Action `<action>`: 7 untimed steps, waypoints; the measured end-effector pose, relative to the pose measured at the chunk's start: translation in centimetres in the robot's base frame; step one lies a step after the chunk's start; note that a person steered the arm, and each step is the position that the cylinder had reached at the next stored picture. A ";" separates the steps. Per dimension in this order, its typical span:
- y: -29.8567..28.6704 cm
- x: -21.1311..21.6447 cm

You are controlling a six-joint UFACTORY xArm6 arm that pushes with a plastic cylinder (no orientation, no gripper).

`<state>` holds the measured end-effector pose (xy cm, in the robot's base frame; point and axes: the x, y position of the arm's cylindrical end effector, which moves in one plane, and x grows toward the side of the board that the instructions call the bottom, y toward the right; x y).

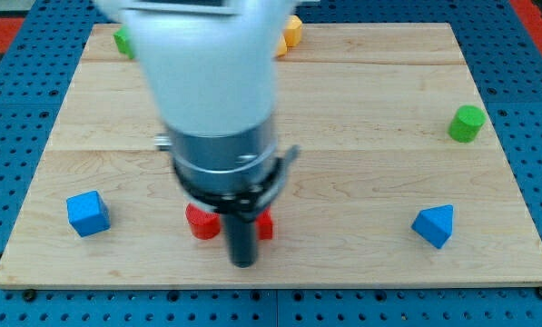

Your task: Move the red blocks towards the right side of the blue cube

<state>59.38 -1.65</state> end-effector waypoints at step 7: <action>-6.1 -2.8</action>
<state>56.63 -7.77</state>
